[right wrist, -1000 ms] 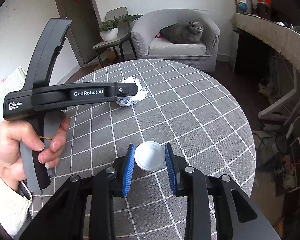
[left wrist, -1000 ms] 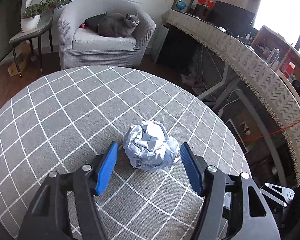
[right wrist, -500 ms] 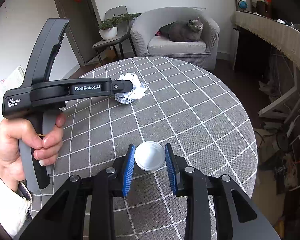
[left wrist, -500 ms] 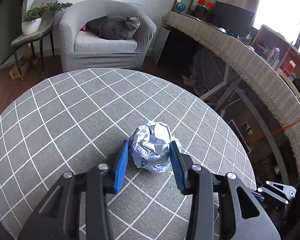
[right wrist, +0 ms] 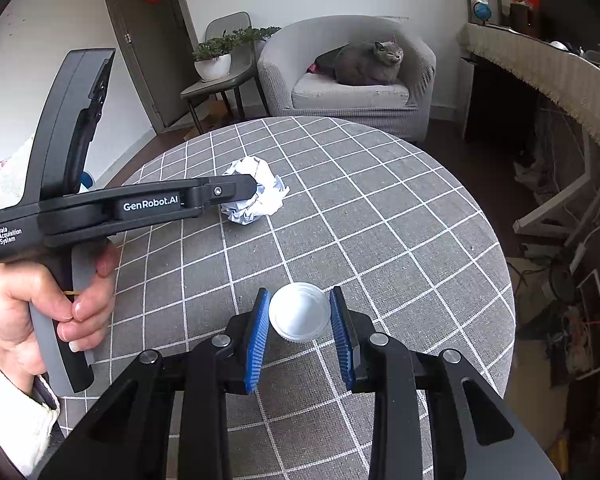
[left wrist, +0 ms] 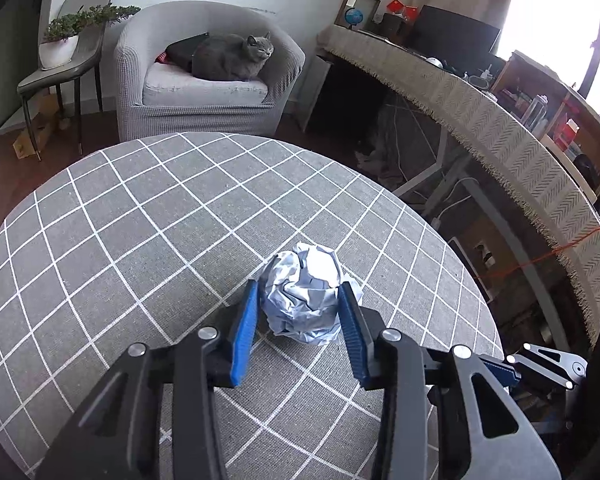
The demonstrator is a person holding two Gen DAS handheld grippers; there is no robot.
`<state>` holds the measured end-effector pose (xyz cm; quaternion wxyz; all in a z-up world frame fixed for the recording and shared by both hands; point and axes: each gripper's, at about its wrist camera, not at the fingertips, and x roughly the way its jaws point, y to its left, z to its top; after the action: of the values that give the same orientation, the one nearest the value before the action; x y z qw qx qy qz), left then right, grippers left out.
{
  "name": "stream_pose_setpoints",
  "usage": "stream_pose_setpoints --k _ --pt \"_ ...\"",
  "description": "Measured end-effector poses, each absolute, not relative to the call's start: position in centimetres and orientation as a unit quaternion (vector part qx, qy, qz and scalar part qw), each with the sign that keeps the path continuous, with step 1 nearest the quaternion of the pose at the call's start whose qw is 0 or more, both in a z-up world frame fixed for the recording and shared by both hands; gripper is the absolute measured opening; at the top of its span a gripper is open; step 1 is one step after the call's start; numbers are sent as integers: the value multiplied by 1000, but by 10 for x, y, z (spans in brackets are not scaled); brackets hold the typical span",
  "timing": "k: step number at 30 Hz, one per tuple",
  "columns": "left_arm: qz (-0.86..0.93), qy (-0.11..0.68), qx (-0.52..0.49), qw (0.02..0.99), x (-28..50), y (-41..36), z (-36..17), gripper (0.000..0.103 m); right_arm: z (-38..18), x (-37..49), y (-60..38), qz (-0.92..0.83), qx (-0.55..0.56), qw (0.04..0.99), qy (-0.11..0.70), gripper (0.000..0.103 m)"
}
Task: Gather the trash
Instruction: 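Grasp the crumpled paper with the left tool while the right grasps the white bottle cap, then carry the crumpled paper and bottle cap with both tools over the green bin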
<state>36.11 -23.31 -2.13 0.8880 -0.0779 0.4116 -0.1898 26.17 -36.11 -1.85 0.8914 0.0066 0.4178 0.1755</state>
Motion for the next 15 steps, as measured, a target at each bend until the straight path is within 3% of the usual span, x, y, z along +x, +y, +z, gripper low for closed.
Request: stream_pose_setpoints --k 15 --pt "-201 396 -31 895 296 -188 -10 42 -14 243 -330 163 32 897 411 31"
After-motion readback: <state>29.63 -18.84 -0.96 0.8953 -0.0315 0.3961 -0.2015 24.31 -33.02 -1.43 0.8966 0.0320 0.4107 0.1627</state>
